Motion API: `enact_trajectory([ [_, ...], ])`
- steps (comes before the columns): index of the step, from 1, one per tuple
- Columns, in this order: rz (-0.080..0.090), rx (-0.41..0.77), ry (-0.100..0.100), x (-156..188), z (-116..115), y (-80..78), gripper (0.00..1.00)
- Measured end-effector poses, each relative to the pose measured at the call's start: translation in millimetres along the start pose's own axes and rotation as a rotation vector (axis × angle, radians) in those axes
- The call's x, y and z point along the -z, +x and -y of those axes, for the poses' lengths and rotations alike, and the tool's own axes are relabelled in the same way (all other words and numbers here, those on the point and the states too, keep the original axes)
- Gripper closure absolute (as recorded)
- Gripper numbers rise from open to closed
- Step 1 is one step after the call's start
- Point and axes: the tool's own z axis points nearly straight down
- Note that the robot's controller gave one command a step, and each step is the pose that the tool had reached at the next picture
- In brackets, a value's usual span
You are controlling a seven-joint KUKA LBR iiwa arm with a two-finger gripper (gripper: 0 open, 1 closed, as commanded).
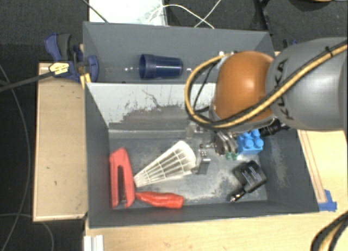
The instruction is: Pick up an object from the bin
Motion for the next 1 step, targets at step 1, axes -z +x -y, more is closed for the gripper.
enact_trajectory([
  [1,0.0,0.0,0.0,0.0,0.0,0.0,0.0],
])
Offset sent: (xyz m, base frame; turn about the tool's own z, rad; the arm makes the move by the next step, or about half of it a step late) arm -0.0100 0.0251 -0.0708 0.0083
